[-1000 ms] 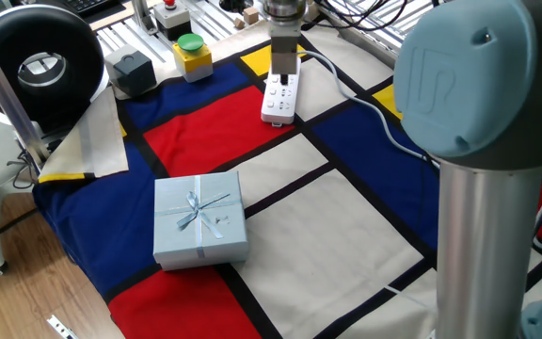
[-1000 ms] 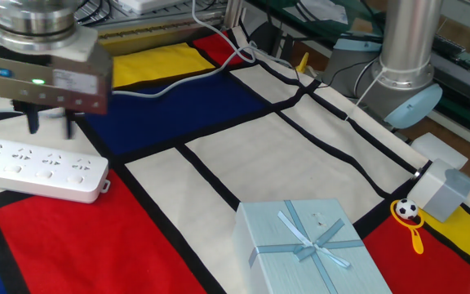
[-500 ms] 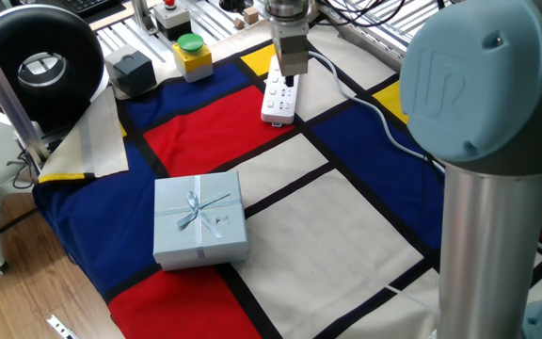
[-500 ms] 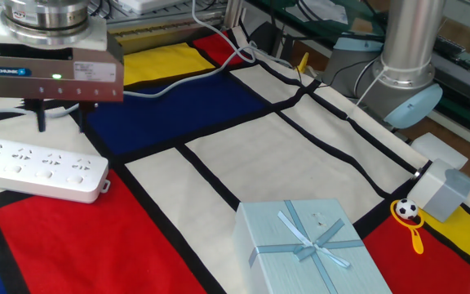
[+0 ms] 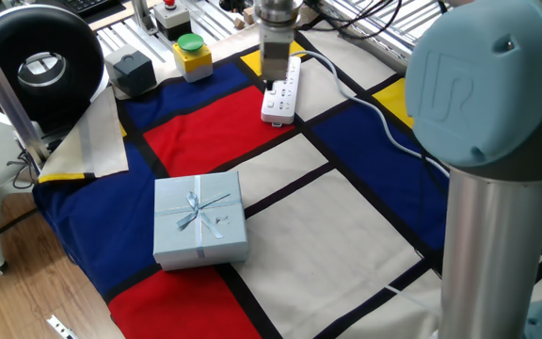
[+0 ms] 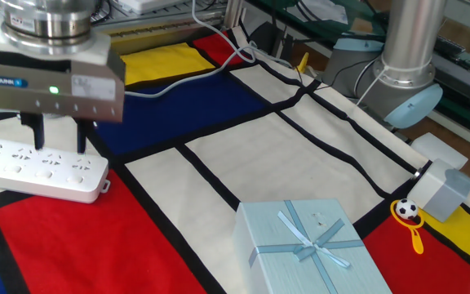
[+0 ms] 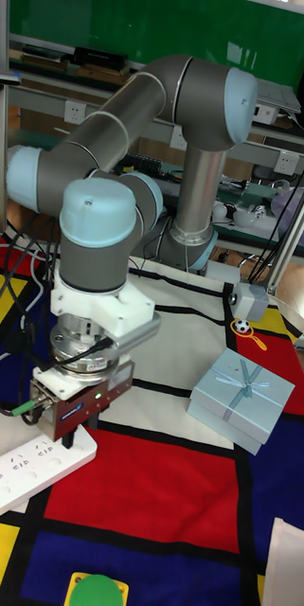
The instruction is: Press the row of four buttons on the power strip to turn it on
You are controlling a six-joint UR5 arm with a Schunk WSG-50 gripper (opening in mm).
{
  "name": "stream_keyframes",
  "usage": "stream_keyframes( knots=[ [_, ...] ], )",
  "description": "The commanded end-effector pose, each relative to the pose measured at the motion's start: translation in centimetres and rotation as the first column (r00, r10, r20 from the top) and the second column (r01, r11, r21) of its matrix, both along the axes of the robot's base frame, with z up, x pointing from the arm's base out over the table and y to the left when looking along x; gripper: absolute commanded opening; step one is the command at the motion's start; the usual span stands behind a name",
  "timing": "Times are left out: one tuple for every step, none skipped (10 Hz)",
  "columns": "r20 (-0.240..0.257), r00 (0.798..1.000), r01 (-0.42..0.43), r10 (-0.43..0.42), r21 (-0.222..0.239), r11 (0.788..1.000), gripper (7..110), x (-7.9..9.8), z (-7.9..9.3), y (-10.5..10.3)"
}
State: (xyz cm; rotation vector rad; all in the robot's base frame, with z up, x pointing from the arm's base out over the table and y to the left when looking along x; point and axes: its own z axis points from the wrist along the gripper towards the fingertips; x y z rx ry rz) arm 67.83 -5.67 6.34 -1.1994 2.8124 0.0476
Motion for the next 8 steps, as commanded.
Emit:
stream_keyframes(
  knots=[
    [0.019, 0.991, 0.133, -0.134, 0.043, 0.990, 44, 0.4, -0.5, 1.6],
    [0.015, 0.989, 0.143, -0.144, 0.054, 0.988, 44, 0.2, -0.8, 1.5],
    [-0.003, 0.989, 0.146, -0.146, 0.072, 0.987, 44, -0.4, -1.1, 1.3],
    [-0.033, 0.988, 0.155, -0.153, 0.085, 0.984, 44, -1.5, -1.4, 1.0],
    [-0.034, 0.987, 0.156, -0.154, 0.084, 0.984, 44, -1.7, -1.7, 0.7],
    [-0.031, 0.987, 0.162, -0.161, 0.067, 0.984, 44, -1.8, -1.9, 0.4],
    [-0.030, 0.984, 0.178, -0.176, 0.062, 0.982, 44, -1.9, -2.2, 0.6],
    [-0.024, 0.983, 0.185, -0.184, 0.064, 0.981, 44, -1.9, -2.6, 0.9]
  ],
)
